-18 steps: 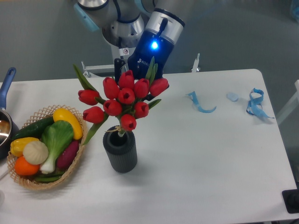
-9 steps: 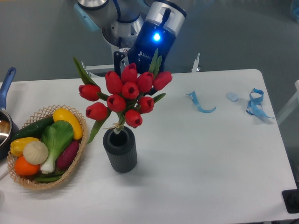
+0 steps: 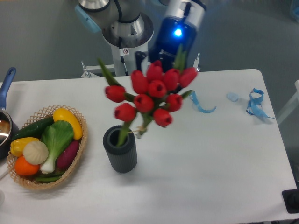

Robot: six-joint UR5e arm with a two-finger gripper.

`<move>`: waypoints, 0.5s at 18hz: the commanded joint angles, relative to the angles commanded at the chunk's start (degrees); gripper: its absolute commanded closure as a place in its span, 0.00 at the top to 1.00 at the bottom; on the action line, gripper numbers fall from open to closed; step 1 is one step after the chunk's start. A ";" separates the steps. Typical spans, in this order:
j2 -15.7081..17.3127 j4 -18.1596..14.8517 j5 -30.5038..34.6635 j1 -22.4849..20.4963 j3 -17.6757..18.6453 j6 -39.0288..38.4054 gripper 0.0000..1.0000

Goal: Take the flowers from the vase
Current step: 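Carry the tulip bunch up and away from the vase toward the ribbons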

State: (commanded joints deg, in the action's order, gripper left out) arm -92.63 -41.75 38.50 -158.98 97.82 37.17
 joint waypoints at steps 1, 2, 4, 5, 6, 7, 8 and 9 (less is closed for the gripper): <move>-0.18 0.00 -0.18 -1.06 0.00 0.80 0.35; -0.26 0.00 -0.18 -2.03 0.00 1.33 0.35; -1.49 0.00 -0.18 -3.78 -0.35 3.17 0.35; -2.28 0.00 -0.18 -4.31 -0.44 4.13 0.35; -3.33 0.00 -0.18 -4.67 -0.61 5.01 0.35; -4.21 0.00 -0.09 -4.76 -0.70 5.98 0.35; -4.39 0.00 0.00 -4.76 -0.79 6.16 0.35; -4.48 0.00 -0.18 -4.76 -0.79 6.16 0.35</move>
State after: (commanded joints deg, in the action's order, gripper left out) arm -97.12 -41.75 38.32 -163.74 97.03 43.33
